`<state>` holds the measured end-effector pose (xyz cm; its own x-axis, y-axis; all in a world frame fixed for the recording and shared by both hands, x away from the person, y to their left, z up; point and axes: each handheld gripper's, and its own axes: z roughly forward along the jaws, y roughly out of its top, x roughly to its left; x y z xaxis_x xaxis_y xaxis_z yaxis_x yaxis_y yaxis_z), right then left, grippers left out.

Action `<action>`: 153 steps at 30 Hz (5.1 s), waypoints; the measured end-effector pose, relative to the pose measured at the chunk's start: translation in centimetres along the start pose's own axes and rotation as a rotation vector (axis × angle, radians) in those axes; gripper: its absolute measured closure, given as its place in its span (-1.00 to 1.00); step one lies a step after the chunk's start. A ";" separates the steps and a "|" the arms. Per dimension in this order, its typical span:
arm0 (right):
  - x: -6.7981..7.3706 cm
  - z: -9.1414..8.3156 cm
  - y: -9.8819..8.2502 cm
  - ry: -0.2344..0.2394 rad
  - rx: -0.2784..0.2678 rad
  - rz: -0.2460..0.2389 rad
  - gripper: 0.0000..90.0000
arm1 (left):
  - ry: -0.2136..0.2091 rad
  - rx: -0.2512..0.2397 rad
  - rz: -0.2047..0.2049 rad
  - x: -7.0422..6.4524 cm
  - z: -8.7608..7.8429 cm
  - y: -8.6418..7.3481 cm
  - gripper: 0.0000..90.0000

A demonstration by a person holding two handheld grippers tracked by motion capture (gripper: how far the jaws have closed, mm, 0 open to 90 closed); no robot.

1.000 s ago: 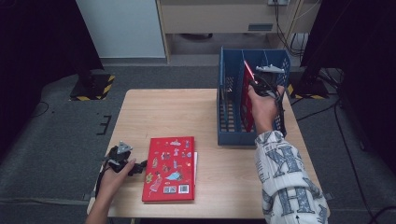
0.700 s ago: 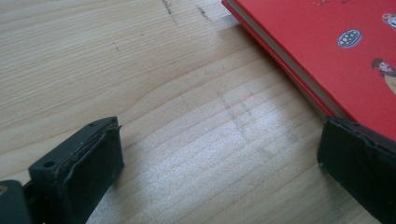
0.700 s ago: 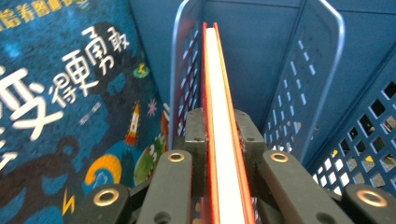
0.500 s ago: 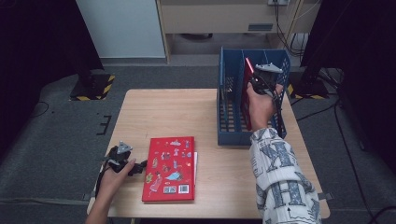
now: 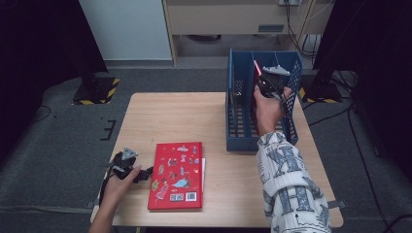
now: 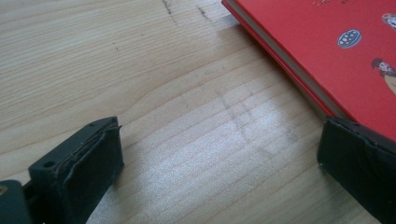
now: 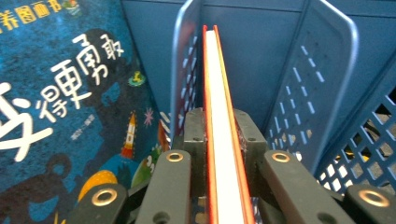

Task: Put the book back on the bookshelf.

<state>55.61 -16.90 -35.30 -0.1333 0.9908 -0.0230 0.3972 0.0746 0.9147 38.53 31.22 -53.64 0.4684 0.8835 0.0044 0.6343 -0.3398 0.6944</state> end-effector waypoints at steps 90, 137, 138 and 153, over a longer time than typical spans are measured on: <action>1.0 -9.1 -6.9 0.355 0.056 -0.105 -0.83 | 0.001 0.000 0.000 0.0 0.0 0.0 -1.00; 6.4 -10.7 -11.2 0.508 0.101 -0.193 -0.82 | 0.002 0.000 -0.001 0.0 0.0 0.0 -1.00; 6.6 -10.8 -11.4 0.512 0.108 -0.199 -0.82 | 0.002 0.000 -0.001 0.0 0.0 0.0 -1.00; 9.3 -10.4 -14.8 0.611 0.144 -0.238 -0.79 | 0.006 -0.001 -0.005 -0.1 0.0 0.0 -1.00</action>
<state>39.03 -9.92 -44.81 -0.7056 0.7066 0.0540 0.4048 0.3393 0.8491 38.46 31.17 -53.64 0.4616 0.8871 0.0049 0.6363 -0.3349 0.6950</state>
